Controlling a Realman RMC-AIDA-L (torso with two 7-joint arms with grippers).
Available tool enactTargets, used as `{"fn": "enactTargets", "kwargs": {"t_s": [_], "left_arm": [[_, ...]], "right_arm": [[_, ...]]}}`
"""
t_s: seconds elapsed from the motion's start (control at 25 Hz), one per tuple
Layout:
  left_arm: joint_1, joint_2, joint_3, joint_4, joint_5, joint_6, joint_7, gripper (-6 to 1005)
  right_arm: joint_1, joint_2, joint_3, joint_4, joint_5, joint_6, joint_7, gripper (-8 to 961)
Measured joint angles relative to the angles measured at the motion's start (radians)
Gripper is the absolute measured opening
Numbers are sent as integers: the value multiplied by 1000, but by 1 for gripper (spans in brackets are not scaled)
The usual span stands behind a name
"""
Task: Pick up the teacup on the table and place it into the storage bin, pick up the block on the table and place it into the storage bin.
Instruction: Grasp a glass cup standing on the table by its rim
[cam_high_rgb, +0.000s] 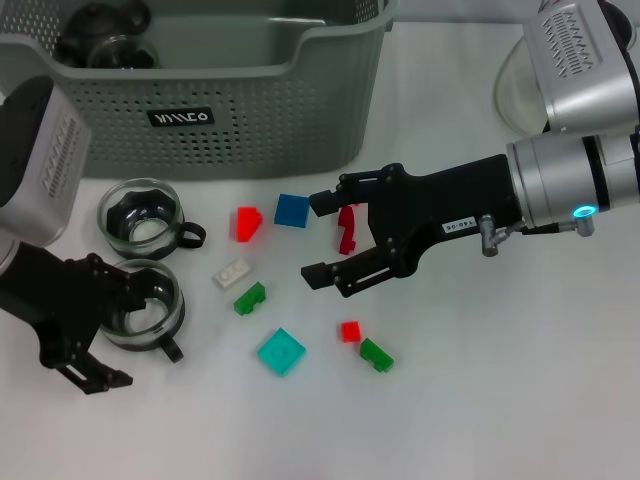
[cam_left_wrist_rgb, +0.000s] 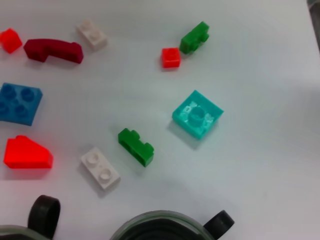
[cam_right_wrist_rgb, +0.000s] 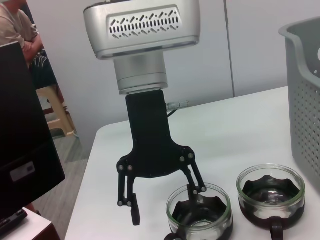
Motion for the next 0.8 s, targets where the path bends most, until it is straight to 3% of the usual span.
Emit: {"fn": "enactTargets", "kwargs": {"t_s": [0.24, 0.8], "left_arm": [[5, -2, 71, -2, 22, -18, -58, 836], [7, -5, 142, -14, 13, -72, -98, 793]], "right_arm": [[-4, 1, 0, 0, -1, 17, -5, 946], [-10, -1, -2, 3, -1, 33, -11, 947]]}}
